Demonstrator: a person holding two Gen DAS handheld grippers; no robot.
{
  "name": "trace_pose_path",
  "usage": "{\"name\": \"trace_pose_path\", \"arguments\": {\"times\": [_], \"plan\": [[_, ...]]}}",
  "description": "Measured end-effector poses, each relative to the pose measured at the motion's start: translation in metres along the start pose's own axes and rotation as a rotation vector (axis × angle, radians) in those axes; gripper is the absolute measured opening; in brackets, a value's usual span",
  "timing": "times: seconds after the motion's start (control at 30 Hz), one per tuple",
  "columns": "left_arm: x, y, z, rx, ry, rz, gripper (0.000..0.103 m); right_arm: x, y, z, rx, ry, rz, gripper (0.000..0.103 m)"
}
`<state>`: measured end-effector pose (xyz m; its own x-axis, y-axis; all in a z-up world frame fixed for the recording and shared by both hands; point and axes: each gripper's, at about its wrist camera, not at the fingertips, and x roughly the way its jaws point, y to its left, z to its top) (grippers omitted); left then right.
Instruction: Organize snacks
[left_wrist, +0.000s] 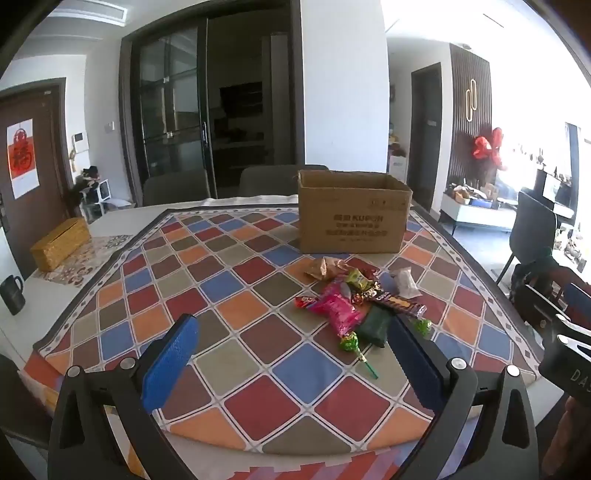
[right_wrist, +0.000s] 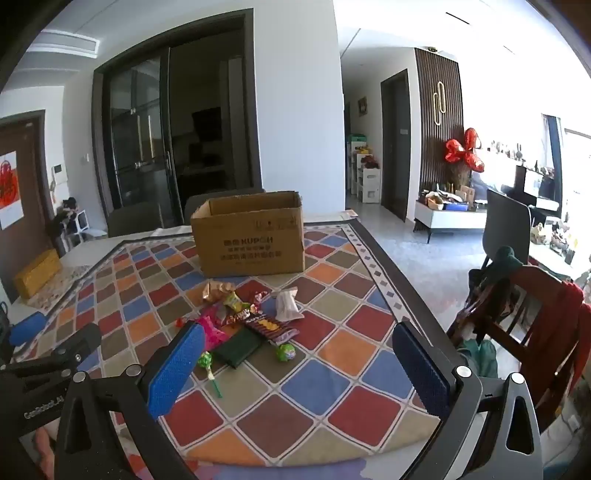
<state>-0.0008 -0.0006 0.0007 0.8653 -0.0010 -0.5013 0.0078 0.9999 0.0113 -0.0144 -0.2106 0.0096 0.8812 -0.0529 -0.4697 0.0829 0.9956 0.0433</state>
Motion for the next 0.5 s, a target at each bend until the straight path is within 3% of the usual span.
{"name": "trace_pose_path", "arguments": {"times": [0.1, 0.5], "plan": [[0.0007, -0.0010, 0.0014, -0.001, 0.016, 0.028, 0.103, -0.0008, -0.0003, 0.0018, 0.001, -0.005, 0.002, 0.103], [0.0036, -0.0013, -0.0002, 0.003, 0.011, 0.021, 0.103, 0.0048, 0.0013, -0.0017, 0.007, 0.023, 0.008, 0.103]]}}
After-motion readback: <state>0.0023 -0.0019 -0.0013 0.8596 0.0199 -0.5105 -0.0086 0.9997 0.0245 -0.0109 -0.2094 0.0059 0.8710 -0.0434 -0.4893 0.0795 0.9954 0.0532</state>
